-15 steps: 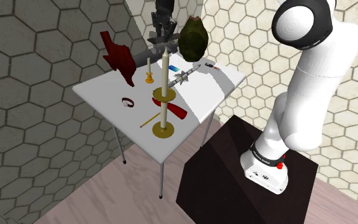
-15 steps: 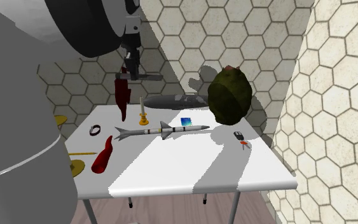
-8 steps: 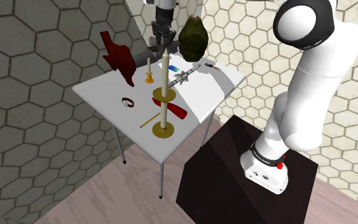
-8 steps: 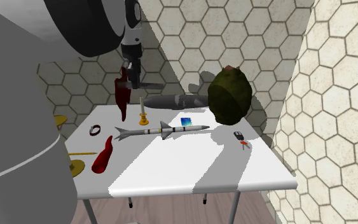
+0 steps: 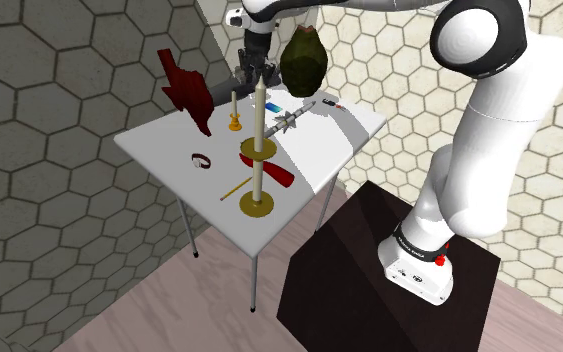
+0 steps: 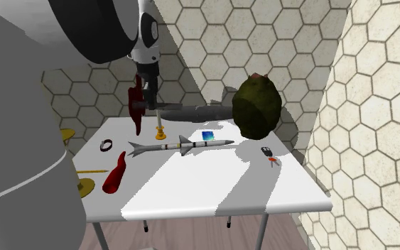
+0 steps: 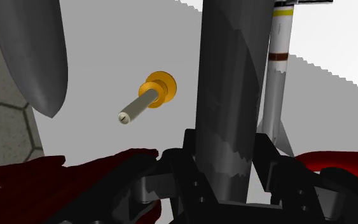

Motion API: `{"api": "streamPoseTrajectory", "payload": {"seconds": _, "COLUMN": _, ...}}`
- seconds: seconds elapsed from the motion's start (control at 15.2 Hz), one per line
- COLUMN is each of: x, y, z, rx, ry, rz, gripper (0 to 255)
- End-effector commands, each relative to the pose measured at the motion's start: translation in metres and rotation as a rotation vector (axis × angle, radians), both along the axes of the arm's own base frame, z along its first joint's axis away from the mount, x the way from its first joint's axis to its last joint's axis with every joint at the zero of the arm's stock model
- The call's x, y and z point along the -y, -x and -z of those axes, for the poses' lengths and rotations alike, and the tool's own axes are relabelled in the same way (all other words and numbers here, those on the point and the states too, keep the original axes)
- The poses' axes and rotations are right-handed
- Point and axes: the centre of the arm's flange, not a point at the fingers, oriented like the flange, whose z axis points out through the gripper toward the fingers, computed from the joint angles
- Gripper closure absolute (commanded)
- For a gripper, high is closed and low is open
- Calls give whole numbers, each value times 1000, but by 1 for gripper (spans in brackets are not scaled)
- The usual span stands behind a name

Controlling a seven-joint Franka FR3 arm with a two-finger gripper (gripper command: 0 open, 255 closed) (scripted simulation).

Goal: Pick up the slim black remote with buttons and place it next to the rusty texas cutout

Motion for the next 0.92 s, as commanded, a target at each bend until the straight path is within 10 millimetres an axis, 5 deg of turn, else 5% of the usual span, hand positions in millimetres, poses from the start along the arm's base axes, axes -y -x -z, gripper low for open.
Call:
{"api": "streamPoseTrajectory", "payload": {"seconds": 0.0, "x": 1, "y": 0, "z": 10, "rx": 1, "ry": 0, "rz": 0, "gripper": 255}}
{"api": "streamPoseTrajectory", "payload": {"seconds": 0.86, "x": 1, "y": 0, "z": 79, "rx": 1, "ry": 0, "rz": 0, "gripper": 255}}
